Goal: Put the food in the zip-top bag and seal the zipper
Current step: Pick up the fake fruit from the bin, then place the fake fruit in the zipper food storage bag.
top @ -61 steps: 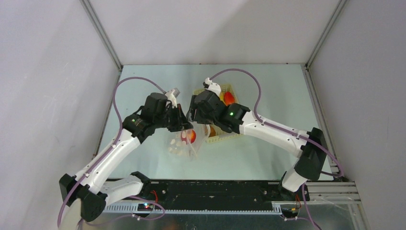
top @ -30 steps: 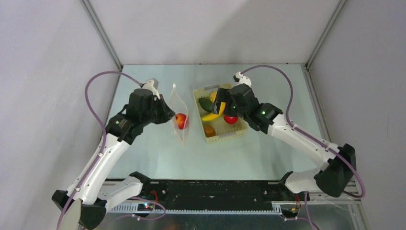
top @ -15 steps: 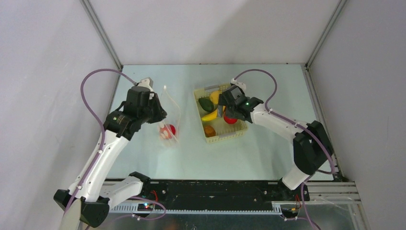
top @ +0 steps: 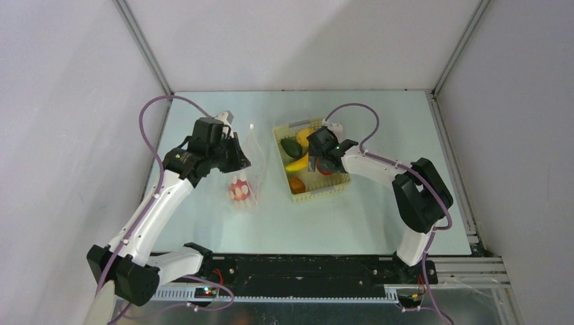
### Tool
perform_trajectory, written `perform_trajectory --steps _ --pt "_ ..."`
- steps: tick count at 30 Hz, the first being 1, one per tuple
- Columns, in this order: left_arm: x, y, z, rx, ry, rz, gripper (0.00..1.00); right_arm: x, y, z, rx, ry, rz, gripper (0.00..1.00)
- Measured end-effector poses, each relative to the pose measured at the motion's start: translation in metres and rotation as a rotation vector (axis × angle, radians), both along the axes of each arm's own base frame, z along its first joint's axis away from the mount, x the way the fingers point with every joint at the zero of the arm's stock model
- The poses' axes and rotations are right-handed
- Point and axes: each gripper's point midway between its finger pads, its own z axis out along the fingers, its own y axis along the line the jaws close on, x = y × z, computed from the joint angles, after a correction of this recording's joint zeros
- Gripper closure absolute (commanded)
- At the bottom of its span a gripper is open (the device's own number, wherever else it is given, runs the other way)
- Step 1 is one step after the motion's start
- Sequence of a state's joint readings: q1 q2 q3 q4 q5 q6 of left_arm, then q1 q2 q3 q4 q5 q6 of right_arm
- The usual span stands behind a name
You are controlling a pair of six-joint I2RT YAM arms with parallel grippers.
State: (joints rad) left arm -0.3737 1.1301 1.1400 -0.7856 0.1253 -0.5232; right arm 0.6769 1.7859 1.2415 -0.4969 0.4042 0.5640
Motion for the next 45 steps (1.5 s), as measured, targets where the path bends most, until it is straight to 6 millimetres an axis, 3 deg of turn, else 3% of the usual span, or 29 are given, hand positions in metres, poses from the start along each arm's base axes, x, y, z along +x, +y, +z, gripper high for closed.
perform_trajectory --steps 14,17,22,29,33,39,45 --pt "-0.002 -0.016 0.005 -0.073 -0.01 -0.068 1.0 0.025 0.009 -0.017 -0.019 -0.052 -0.009 0.15" --pt "-0.002 -0.017 0.005 -0.076 -0.011 -0.07 1.0 0.029 0.01 -0.022 -0.026 -0.055 -0.015 0.24" --pt "-0.001 -0.017 0.007 -0.079 -0.02 -0.07 1.0 0.03 0.009 -0.023 -0.03 -0.06 -0.021 0.48" --pt "-0.002 -0.017 0.009 -0.082 -0.028 -0.07 1.0 0.026 0.008 -0.018 -0.046 -0.061 -0.017 0.65" --pt "-0.003 -0.016 0.007 -0.081 -0.024 -0.07 1.0 0.02 0.011 0.006 -0.03 -0.092 -0.008 0.69" --pt "-0.005 -0.016 0.009 -0.085 -0.034 -0.072 1.0 0.01 0.023 0.065 0.068 -0.184 0.024 0.71" --pt "-0.007 -0.018 0.013 -0.099 -0.041 -0.083 1.0 -0.012 0.048 0.121 0.301 -0.226 0.149 0.75"
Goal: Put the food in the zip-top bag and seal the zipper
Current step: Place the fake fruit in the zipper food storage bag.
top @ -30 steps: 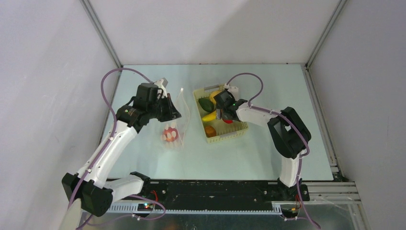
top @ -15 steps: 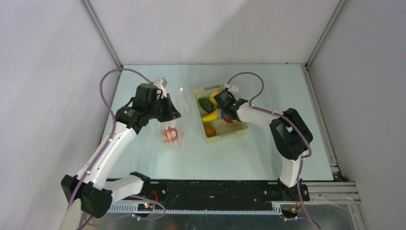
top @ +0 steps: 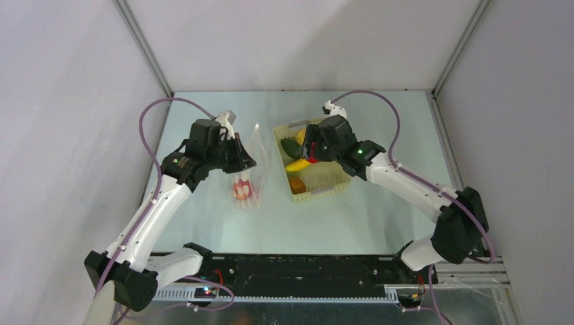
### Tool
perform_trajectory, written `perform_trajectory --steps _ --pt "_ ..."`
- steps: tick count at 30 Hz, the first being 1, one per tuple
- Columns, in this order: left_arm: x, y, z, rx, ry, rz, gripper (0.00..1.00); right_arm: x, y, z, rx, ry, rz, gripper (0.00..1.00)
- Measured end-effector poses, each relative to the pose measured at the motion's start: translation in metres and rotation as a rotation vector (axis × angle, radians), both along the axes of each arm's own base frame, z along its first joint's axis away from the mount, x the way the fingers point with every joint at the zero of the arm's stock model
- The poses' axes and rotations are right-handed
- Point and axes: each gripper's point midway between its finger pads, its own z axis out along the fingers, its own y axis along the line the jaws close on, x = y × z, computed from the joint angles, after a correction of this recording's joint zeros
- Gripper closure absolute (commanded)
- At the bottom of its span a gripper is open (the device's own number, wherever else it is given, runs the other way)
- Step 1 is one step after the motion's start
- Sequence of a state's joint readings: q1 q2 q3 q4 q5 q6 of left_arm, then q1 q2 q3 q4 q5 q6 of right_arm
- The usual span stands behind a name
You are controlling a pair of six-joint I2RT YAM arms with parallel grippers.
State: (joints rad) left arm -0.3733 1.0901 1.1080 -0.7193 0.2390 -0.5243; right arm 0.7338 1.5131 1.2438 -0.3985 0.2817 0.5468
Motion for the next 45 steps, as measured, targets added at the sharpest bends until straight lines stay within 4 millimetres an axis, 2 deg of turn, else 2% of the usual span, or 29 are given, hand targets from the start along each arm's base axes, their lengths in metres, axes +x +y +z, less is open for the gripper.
perform_trajectory --steps 10,15,18,20,23,28,37,45 --pt "-0.003 -0.002 -0.001 -0.011 0.007 -0.013 1.0 -0.071 0.097 0.088 0.506 -0.018 0.512 0.77" --pt "-0.004 -0.004 0.0 -0.02 0.007 -0.021 1.0 -0.1 0.123 0.132 0.693 -0.04 0.679 0.78" --pt "-0.004 -0.004 0.0 -0.021 0.007 -0.023 1.0 -0.11 0.135 0.143 0.755 -0.04 0.735 0.79" --pt "-0.004 -0.004 0.0 -0.022 0.007 -0.023 1.0 -0.114 0.143 0.14 0.775 -0.021 0.751 0.8" --pt "-0.004 -0.004 0.0 -0.021 0.008 -0.024 1.0 -0.115 0.156 0.125 0.786 0.032 0.756 0.8" --pt "-0.004 -0.002 -0.003 -0.022 0.015 -0.012 1.0 -0.105 0.16 0.106 0.768 0.075 0.701 0.8" --pt "-0.004 -0.001 -0.002 -0.019 0.011 -0.007 1.0 -0.086 0.152 0.062 0.615 0.099 0.513 0.81" --pt "-0.006 -0.003 0.003 -0.033 -0.002 -0.018 1.0 -0.073 0.131 0.021 0.421 0.099 0.354 0.79"
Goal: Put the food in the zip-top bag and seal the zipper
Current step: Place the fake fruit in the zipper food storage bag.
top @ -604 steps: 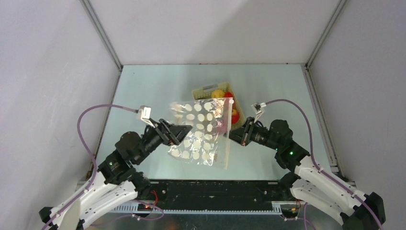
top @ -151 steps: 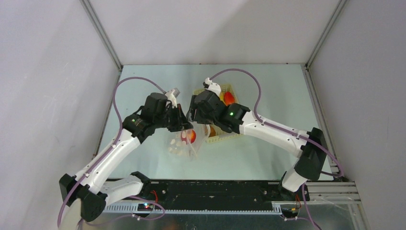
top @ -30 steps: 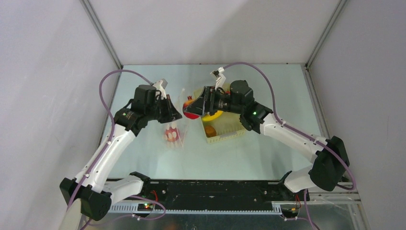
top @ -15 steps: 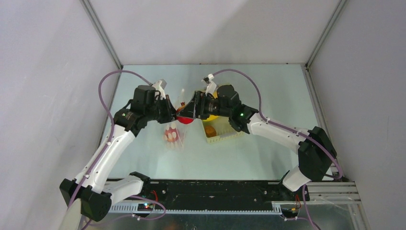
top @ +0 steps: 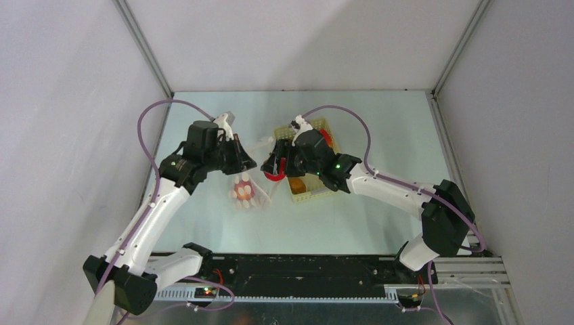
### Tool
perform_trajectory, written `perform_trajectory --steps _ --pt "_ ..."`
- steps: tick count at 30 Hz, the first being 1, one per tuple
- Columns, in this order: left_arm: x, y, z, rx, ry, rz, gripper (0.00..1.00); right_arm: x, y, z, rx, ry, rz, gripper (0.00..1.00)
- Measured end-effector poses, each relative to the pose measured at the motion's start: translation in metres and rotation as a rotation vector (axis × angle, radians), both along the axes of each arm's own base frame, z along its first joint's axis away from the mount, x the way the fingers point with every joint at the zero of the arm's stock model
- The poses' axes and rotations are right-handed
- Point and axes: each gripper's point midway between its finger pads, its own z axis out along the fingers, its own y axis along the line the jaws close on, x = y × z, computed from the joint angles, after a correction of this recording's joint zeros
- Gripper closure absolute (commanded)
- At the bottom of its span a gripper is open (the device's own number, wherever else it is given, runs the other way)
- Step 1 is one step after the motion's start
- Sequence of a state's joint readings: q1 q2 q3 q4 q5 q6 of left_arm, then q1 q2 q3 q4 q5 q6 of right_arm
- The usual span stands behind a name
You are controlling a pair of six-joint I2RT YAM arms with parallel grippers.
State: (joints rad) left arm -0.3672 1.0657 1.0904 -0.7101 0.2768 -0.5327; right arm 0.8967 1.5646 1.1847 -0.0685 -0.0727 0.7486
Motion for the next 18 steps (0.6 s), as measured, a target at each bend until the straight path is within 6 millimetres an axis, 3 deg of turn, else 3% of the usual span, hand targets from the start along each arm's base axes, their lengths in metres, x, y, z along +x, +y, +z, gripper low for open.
perform_trajectory --steps 3,6,18 --pt "-0.001 -0.003 0.003 -0.015 -0.005 -0.015 1.0 -0.002 -0.005 -0.008 -0.079 -0.008 -0.024 0.76" --pt "-0.002 -0.006 0.005 -0.03 -0.008 -0.031 1.0 0.0 0.002 -0.001 -0.123 -0.036 -0.034 0.7" --pt "-0.007 -0.008 0.007 -0.051 -0.015 -0.052 1.0 0.013 0.014 -0.003 -0.314 -0.079 -0.071 0.35"
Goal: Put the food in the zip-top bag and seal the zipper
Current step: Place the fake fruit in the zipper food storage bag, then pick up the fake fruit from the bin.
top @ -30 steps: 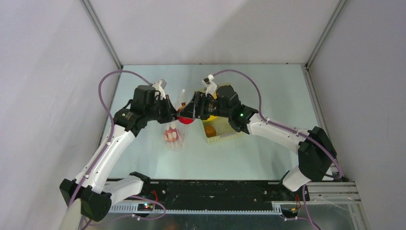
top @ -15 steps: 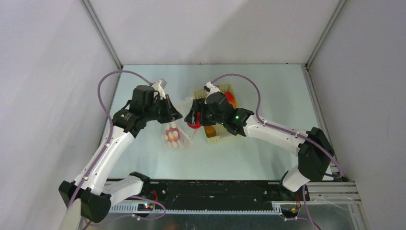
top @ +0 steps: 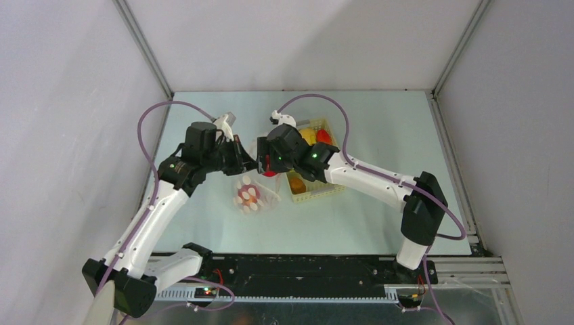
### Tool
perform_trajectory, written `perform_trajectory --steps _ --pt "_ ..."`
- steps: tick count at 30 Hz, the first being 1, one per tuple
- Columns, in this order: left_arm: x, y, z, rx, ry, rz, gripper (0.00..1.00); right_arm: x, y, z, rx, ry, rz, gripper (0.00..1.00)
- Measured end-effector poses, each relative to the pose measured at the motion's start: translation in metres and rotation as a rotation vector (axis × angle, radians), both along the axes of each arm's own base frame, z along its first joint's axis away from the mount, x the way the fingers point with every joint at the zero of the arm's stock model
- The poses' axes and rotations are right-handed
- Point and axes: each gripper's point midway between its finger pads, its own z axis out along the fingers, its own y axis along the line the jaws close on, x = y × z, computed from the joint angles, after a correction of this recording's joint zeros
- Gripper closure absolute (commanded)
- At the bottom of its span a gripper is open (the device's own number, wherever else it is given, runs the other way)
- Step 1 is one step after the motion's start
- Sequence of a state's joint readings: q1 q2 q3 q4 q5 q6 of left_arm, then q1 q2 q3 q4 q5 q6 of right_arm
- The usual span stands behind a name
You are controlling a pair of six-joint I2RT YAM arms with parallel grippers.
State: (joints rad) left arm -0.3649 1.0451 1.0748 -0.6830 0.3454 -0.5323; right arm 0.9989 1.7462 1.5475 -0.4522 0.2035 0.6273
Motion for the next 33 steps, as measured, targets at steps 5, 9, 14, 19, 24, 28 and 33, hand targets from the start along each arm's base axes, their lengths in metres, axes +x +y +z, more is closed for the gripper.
perform_trajectory --steps 5,9,14,19,24,28,33 --pt "-0.001 0.0 0.0 0.0 0.002 -0.001 1.0 0.0 -0.001 -0.001 -0.018 -0.009 -0.014 0.17" --pt "-0.003 0.001 0.001 0.001 -0.002 0.001 1.0 0.002 -0.006 -0.002 -0.042 -0.018 -0.034 0.01" --pt "-0.004 0.004 0.007 0.0 -0.028 0.012 1.0 0.001 -0.012 -0.006 -0.076 -0.019 -0.046 0.01" --pt "-0.004 0.008 0.012 0.004 -0.055 0.028 1.0 0.001 -0.018 -0.01 -0.112 -0.027 -0.057 0.01" --pt "-0.002 0.012 0.011 0.023 -0.058 0.053 1.0 0.005 -0.034 -0.014 -0.168 -0.031 -0.095 0.01" --pt "0.001 0.02 0.007 0.049 -0.055 0.089 1.0 0.01 -0.053 -0.011 -0.191 -0.038 -0.138 0.01" --pt "0.004 0.033 0.006 0.084 -0.063 0.143 1.0 0.017 -0.085 -0.008 -0.215 -0.039 -0.197 0.01"
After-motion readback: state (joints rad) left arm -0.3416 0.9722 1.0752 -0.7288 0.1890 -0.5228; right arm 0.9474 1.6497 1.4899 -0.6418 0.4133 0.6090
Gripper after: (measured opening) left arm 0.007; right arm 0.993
